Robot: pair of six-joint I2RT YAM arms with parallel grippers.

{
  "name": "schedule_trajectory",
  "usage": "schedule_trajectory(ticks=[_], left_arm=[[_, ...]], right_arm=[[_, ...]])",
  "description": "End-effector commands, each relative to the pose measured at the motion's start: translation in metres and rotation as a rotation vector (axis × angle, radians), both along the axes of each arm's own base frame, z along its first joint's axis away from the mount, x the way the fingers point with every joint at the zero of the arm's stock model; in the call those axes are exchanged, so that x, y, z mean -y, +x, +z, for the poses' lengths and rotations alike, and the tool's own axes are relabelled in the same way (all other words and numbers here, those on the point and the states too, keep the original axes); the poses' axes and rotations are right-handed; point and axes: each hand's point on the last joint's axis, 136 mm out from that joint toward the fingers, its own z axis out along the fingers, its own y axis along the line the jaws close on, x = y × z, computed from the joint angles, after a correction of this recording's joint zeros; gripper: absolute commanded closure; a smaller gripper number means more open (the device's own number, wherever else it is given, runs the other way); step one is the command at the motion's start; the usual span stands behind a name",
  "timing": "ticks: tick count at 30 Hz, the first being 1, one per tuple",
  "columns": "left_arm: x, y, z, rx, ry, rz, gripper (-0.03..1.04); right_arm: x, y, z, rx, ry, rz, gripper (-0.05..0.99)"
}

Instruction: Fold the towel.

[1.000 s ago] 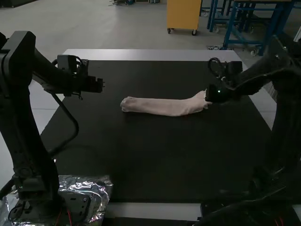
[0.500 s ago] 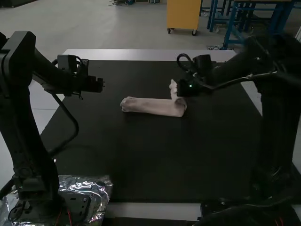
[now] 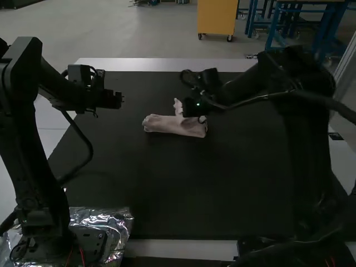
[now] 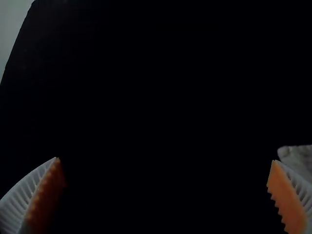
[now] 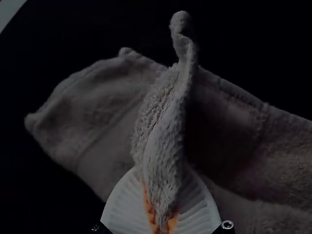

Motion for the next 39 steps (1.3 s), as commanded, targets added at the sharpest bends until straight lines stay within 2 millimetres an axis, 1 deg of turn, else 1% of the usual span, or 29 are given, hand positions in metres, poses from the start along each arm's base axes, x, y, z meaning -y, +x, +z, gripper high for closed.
schedule_trajectory(ticks=[1,5,6,11,13,14,17,18,19,20,22,23,24,25,26,27,28,30,34,39], left_arm=[[0.004,0.001,0.014,0.034,0.001,-0.008,0.04],[0.003,-0.003,0.007,0.018,0.001,-0.007,0.04],[0.003,-0.004,0.006,0.016,0.003,-0.007,0.04],[0.001,-0.008,0.0,0.007,0.003,-0.004,0.04],[0.001,-0.007,0.002,0.019,0.003,-0.003,0.04],[0.001,-0.007,0.003,0.025,0.003,-0.003,0.04],[0.003,-0.006,0.005,0.035,0.002,-0.006,0.04],[0.003,-0.006,0.006,0.038,0.002,-0.006,0.04],[0.003,-0.005,0.006,0.039,0.001,-0.005,0.04],[0.003,-0.005,0.006,0.039,0.001,-0.005,0.04],[0.004,-0.006,0.006,0.038,0.001,-0.007,0.04],[0.004,-0.006,0.006,0.038,0.002,-0.008,0.04],[0.004,-0.006,0.006,0.038,0.002,-0.008,0.04],[0.004,-0.006,0.006,0.038,0.002,-0.008,0.04],[0.005,-0.006,0.006,0.038,0.002,-0.009,0.04],[0.005,-0.006,0.006,0.04,0.002,-0.009,0.04],[0.005,-0.005,0.006,0.038,0.003,-0.008,0.04],[0.003,-0.005,0.006,0.041,0.006,-0.001,0.04],[-0.001,-0.003,0.009,0.051,0.018,0.019,0.04],[-0.004,-0.002,0.012,0.064,0.03,0.04,0.04]], right_arm=[[-0.027,0.001,0.013,0.018,0.04,0.035,0.96],[-0.048,0.0,0.011,0.024,0.049,0.064,0.96],[-0.053,-0.001,0.013,0.03,0.053,0.071,0.96],[-0.073,-0.002,0.01,0.035,0.061,0.101,0.95],[-0.08,-0.005,0.014,0.039,0.071,0.119,0.76],[-0.083,-0.007,0.016,0.039,0.079,0.131,0.68],[-0.089,-0.008,0.026,0.05,0.097,0.145,0.31],[-0.089,-0.007,0.031,0.06,0.098,0.148,0.22],[-0.089,-0.008,0.037,0.073,0.101,0.151,0.14],[-0.088,-0.008,0.044,0.083,0.105,0.152,0.12],[-0.082,-0.006,0.058,0.106,0.115,0.141,0.12],[-0.078,-0.004,0.068,0.128,0.128,0.134,0.12],[-0.073,-0.002,0.076,0.148,0.141,0.126,0.19],[-0.068,0.001,0.082,0.17,0.155,0.117,0.36],[-0.062,0.005,0.088,0.189,0.174,0.102,0.55],[-0.056,0.008,0.09,0.206,0.19,0.088,0.77],[-0.052,0.011,0.089,0.216,0.198,0.08,0.96],[-0.046,0.011,0.079,0.202,0.189,0.07,0.96],[-0.036,0.004,0.052,0.162,0.162,0.064,0.96],[-0.033,-0.007,0.02,0.117,0.143,0.074,0.96]])
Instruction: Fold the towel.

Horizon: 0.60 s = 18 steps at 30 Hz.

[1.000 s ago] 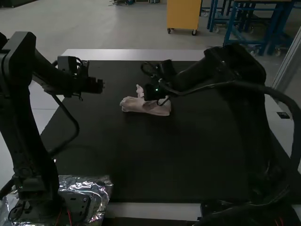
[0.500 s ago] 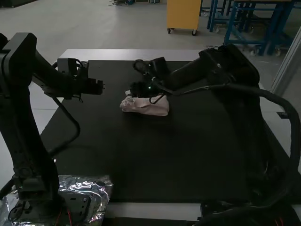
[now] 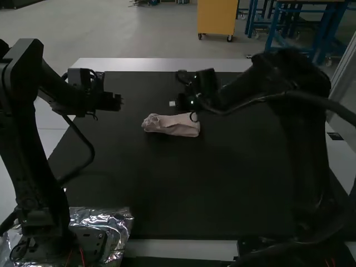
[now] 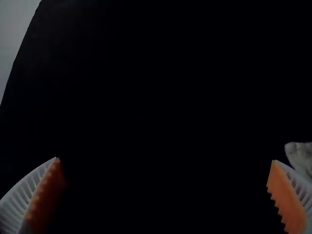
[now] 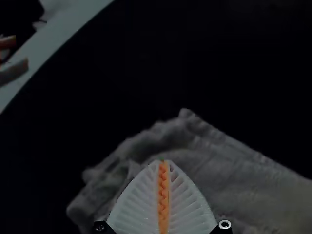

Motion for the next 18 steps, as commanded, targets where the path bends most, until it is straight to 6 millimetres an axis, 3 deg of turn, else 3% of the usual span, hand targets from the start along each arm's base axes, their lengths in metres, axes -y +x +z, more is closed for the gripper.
schedule_trajectory(ticks=[1,18], left_arm=[[0.001,0.002,0.016,0.041,0.014,0.012,0.04],[0.002,0.001,0.02,0.048,0.011,0.011,0.04]], right_arm=[[-0.006,-0.007,-0.011,-0.016,0.008,0.029,0.96],[-0.014,-0.006,-0.076,-0.081,-0.006,0.032,0.96]])
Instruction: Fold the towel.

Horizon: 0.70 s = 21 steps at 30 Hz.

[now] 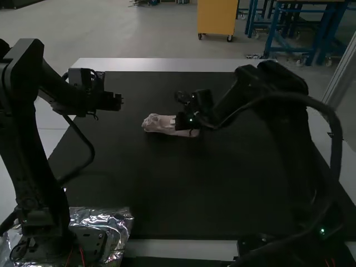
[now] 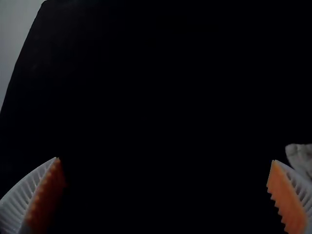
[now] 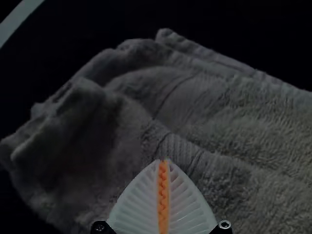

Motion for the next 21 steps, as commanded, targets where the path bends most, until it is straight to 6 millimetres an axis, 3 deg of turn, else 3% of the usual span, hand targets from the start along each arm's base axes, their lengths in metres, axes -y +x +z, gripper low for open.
schedule_trajectory(ticks=[1,6,9,10,16,18,21], left_arm=[[0.001,0.001,0.02,0.045,0.006,0.006,0.04],[0.001,0.001,0.027,0.06,0.003,0.008,0.04],[0.001,0.0,0.035,0.074,0.003,0.009,0.04],[0.001,0.001,0.038,0.08,0.003,0.009,0.04],[0.009,0.001,0.075,0.133,0.006,-0.006,0.04],[0.016,0.0,0.093,0.16,0.008,-0.022,0.04],[0.023,-0.004,0.127,0.215,0.011,-0.033,0.04]], right_arm=[[-0.014,-0.002,-0.003,-0.006,0.019,0.022,0.96],[-0.022,-0.005,-0.017,-0.013,0.018,0.035,0.96],[-0.02,-0.003,-0.014,-0.016,0.025,0.026,0.96],[-0.02,0.0,-0.004,-0.006,0.037,0.021,0.96],[-0.006,0.021,0.104,0.113,0.119,-0.02,0.94],[0.005,0.026,0.148,0.159,0.144,-0.04,0.81],[0.028,0.028,0.209,0.233,0.177,-0.084,0.45]])
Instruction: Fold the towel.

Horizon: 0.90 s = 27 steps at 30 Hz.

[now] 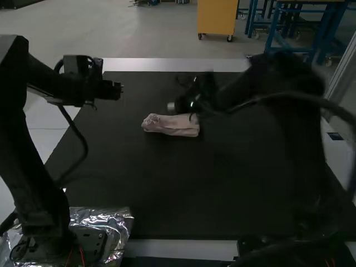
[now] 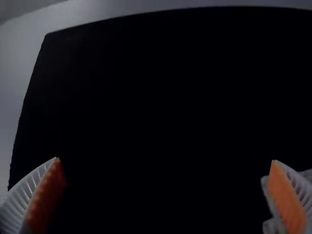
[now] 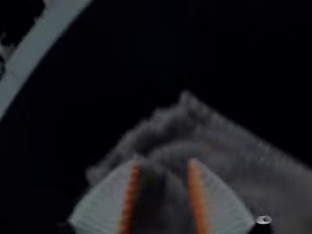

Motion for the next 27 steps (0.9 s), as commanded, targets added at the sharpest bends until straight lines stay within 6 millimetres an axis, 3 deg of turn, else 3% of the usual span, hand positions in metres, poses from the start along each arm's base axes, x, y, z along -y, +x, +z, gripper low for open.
schedule_trajectory(ticks=[1,3,4,6,10,19,23,27], left_arm=[[0.009,0.001,0.072,0.144,0.0,-0.011,0.04],[0.009,-0.003,0.098,0.193,0.005,-0.004,0.04],[0.007,-0.006,0.109,0.216,0.006,0.004,0.04],[0.007,-0.014,0.133,0.259,0.008,0.008,0.04],[0.01,-0.035,0.171,0.329,0.018,0.016,0.04],[0.03,-0.093,0.238,0.477,0.007,-0.009,0.04],[0.041,-0.124,0.265,0.551,-0.028,-0.028,0.04],[0.036,-0.156,0.287,0.626,-0.047,-0.009,0.04]], right_arm=[[0.026,0.012,0.12,0.18,0.104,-0.058,0.34],[0.042,0.009,0.156,0.237,0.122,-0.097,0.09],[0.05,0.006,0.173,0.264,0.131,-0.116,0.02],[0.067,-0.001,0.203,0.308,0.142,-0.146,0.02],[0.098,-0.021,0.243,0.368,0.151,-0.191,0.02],[0.192,-0.097,0.338,0.586,0.233,-0.34,0.02],[0.231,-0.14,0.367,0.684,0.265,-0.4,0.02],[0.255,-0.182,0.381,0.754,0.305,-0.438,0.02]])
